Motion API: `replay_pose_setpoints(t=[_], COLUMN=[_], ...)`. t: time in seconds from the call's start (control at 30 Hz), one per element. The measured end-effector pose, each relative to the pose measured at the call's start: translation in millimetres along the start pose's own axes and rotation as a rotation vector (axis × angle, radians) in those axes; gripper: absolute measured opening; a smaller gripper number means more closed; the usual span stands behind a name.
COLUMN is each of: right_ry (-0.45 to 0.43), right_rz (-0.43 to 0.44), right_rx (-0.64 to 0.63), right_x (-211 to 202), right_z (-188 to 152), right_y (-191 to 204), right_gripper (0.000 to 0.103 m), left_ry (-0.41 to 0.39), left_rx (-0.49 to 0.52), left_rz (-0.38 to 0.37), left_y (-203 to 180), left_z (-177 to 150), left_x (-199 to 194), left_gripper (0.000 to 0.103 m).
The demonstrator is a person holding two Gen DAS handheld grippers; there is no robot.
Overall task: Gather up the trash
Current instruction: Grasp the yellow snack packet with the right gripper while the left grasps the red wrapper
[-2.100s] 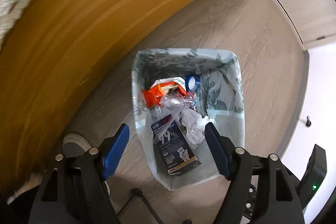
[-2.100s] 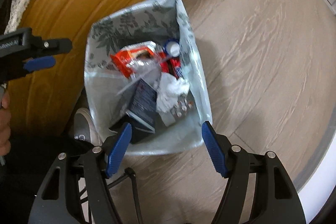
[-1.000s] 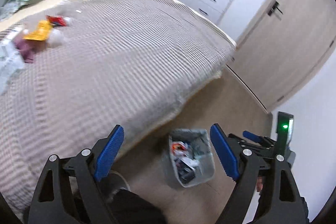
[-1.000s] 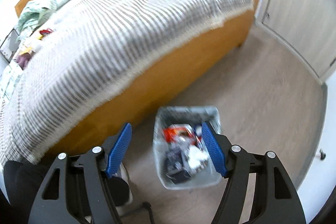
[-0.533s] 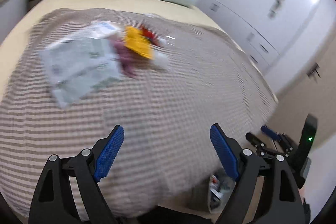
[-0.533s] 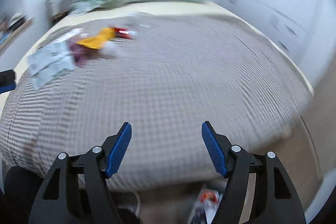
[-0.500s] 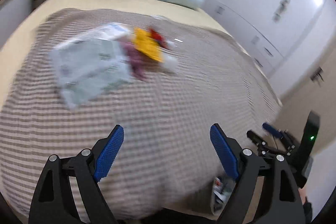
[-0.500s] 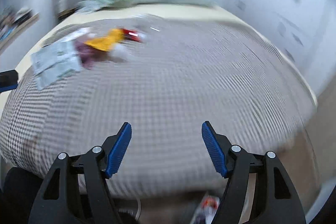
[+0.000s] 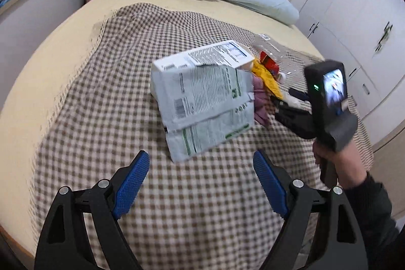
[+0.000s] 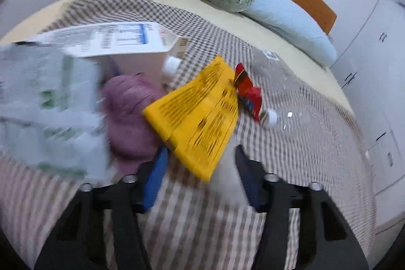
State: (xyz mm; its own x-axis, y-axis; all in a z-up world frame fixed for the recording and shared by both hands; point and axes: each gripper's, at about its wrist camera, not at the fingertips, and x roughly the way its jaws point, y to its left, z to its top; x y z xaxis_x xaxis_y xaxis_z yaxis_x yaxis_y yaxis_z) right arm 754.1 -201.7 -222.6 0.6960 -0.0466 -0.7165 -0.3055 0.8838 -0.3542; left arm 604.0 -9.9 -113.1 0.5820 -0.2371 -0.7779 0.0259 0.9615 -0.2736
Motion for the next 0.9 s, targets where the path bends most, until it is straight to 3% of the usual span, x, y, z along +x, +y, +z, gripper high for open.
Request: replay_pose_setpoints(t=[0.03, 0.1, 0.3, 0.4, 0.57, 0.67, 0.8, 0.9], right_ry=[-0.003, -0.024, -0.253, -0.335, -0.281, -0.228, -0.216, -0.212], right_rz=[0.037, 0.106, 0.251, 0.228, 0.158, 0.164, 0.169, 0.179], right_rx=[0.018, 0.042, 0.253, 0.385, 0.527, 0.591, 0.620, 0.626], right_x=[1.3, -4.9, -84.3, -108.7, -84.1, -62.5, -55.7, -54.7], right_z=[3.3, 3.8, -9.5, -31.5, -83.6, -115.0, -134.2, -142.6], right_y=[-4.4, -12.5, -81.2, -131.4, -189.6, -203.8, -207.2, -209.0], right_gripper=[0.013, 0.005, 0.001, 0.001, 0.001, 0.001, 0.001, 0.001], left_ry=[-0.004, -0.015, -0.027, -0.026, -0.029, -0.009, 0.060, 0.113], left_rx=[0.017, 0.041, 0.091, 0.152, 0.248, 0.255, 0.169, 0.040], left_rz=[0.012, 0.026, 0.028, 0.019, -0.068, -0.059, -0.058, 0.026], left_y=[-3.0, -9.0, -39.1, -66.3, -125.5, -161.3, -191.7, -199.0], left_z=[5.1, 14.3, 35.1, 50.7, 101.1, 143.4, 191.8, 205.1], left_x=[1.7, 4.6, 19.0, 33.8, 70.4, 110.2, 187.2, 249.8], left_gripper=[0.081, 0.081, 0.081, 0.081, 0.081, 0.081, 0.081, 0.081])
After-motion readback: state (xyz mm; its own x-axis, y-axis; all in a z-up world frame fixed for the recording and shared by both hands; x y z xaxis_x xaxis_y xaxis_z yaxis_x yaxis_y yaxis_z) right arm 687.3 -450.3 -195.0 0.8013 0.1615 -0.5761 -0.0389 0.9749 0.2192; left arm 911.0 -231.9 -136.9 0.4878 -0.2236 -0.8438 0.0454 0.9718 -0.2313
